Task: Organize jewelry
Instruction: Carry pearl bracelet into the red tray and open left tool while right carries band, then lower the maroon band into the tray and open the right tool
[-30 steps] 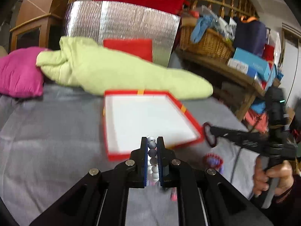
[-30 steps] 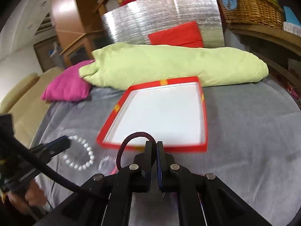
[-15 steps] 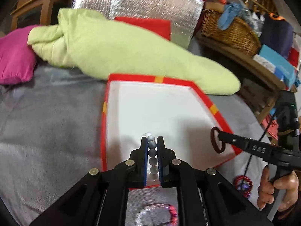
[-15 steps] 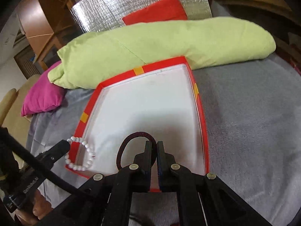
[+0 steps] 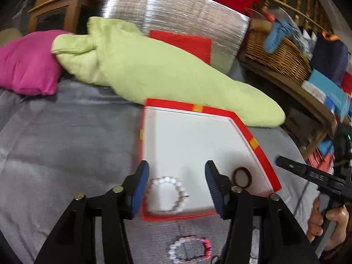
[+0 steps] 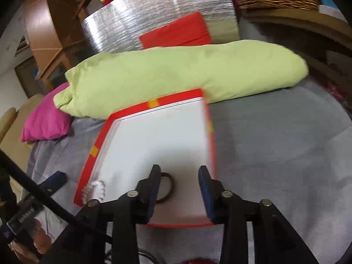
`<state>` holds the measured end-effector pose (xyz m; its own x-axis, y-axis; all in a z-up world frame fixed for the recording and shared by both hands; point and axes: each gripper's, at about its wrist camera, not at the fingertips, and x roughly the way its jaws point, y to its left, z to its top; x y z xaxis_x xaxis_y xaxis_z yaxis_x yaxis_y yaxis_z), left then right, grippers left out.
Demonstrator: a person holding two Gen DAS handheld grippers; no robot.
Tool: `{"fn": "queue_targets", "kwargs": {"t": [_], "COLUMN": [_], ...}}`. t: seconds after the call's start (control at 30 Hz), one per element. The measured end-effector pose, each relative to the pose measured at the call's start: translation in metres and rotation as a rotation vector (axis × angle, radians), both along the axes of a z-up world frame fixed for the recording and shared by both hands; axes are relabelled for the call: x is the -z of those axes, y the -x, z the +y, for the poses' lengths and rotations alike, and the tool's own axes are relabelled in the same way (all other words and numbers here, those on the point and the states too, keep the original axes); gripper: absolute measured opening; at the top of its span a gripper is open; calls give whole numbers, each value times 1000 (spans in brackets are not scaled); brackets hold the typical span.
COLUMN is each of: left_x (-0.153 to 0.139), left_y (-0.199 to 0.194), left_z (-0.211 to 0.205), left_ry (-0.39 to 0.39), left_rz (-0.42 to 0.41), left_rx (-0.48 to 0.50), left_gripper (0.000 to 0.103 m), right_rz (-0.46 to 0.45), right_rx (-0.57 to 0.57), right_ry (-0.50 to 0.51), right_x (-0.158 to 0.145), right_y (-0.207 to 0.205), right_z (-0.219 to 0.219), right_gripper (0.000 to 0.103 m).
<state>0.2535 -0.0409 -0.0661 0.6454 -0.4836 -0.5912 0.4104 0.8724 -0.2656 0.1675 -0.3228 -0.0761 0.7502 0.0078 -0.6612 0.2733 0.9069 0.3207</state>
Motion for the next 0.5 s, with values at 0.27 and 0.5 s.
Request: {"fn": "queue_targets", "kwargs": {"t": [0.27, 0.5], "left_x": [26, 35], "left_y": [-16, -8], "left_z": [10, -7], "left_ry": [51, 26], "left_rz": [158, 178], "left_rx": [-45, 39], "left_gripper": [63, 63], "right_rz": [76, 98], "right_rx": [67, 22], "right_ry": [-142, -197], "right_x": [26, 40], "right_y": [6, -3], "right_z": [-34, -28], "right_gripper": [44, 44]}}
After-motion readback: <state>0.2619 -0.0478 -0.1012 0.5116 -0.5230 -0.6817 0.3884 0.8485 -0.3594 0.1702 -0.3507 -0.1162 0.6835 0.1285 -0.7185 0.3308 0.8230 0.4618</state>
